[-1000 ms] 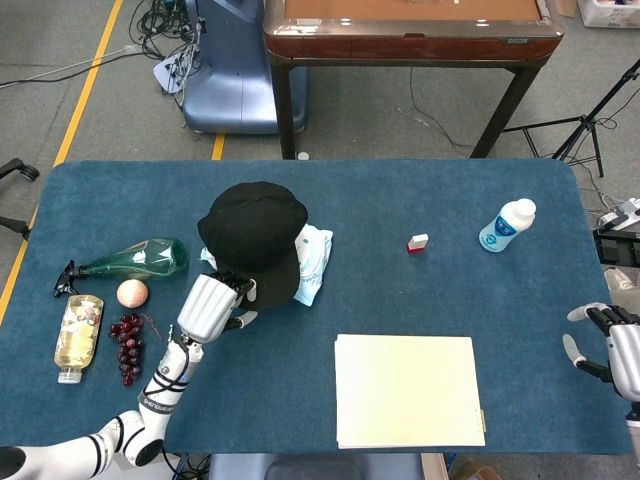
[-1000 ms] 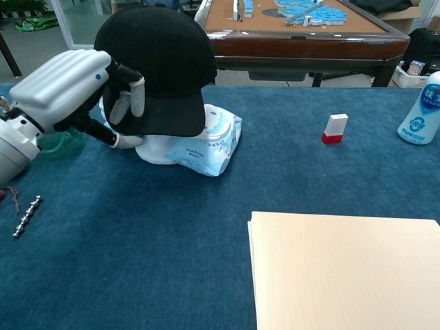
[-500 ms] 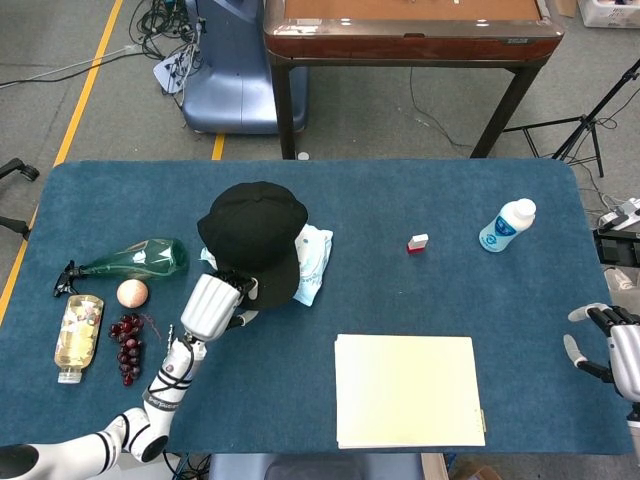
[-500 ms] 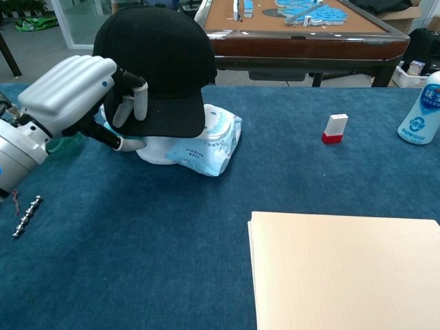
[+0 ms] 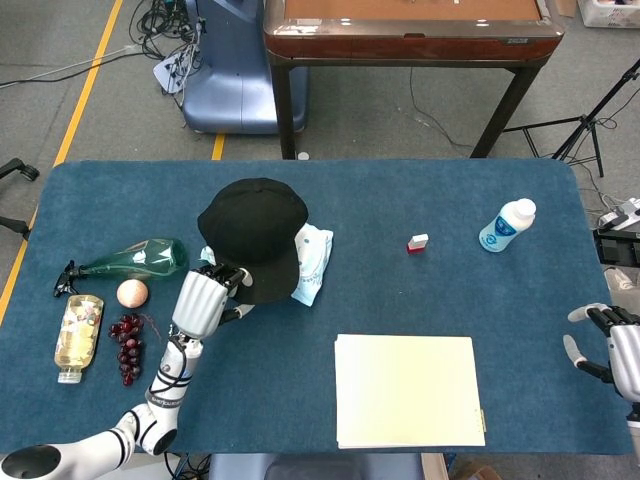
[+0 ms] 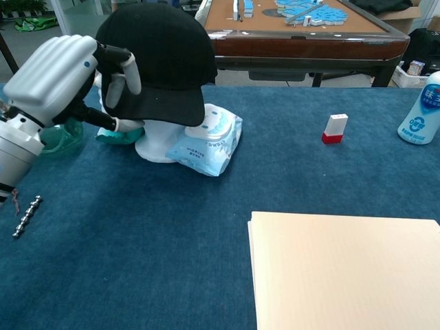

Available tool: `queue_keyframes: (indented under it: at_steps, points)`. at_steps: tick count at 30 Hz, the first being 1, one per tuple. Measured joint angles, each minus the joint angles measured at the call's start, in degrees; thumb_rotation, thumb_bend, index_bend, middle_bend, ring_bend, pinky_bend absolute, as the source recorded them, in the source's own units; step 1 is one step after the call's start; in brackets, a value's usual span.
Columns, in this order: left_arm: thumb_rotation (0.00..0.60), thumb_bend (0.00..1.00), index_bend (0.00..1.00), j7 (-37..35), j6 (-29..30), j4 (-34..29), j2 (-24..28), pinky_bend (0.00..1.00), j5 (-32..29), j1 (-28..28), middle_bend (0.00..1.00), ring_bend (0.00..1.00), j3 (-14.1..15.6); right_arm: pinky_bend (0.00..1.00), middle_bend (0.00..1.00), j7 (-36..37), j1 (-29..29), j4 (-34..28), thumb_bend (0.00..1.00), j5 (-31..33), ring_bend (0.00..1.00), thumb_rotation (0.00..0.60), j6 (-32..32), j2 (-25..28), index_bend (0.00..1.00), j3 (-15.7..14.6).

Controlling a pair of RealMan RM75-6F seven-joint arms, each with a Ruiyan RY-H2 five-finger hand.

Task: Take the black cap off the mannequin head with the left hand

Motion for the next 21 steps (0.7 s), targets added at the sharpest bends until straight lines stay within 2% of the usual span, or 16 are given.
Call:
queue_keyframes:
  at_steps: [3,13,18,21]
  points:
    - [0.6,0.0,0.43,-1.45,1.16,1.28,-0.51,0.78,0.21,-0.15,0.73,0.61,-0.12,0.45,0.44,-0.14,0.03,-0.01,0.36,-0.02,0.38,0.6,-0.06,-0.03,0.44,-0.01]
    - [0.6,0.01,0.45,-4.24,2.89,3.61,-1.37,0.78,0.37,-0.48,0.74,0.61,0.33,0.45,0.44,-0.14,0.02,0.01,0.36,0.0,0.38,0.6,-0.08,-0.02,0.44,0.0]
    - [0.6,0.12,0.43,-4.73,3.25,3.87,-1.36,0.78,0.29,-0.49,0.74,0.61,0.6,0.45,0.44,-0.1,0.03,0.02,0.36,0.05,0.38,0.6,-0.12,-0.02,0.44,0.03]
    - [0.6,0.15,0.4,-4.79,3.26,3.88,-1.22,0.78,0.17,-0.45,0.74,0.61,0.79,0.45,0.44,-0.12,0.05,0.06,0.35,0.08,0.38,0.6,-0.18,-0.03,0.44,0.04]
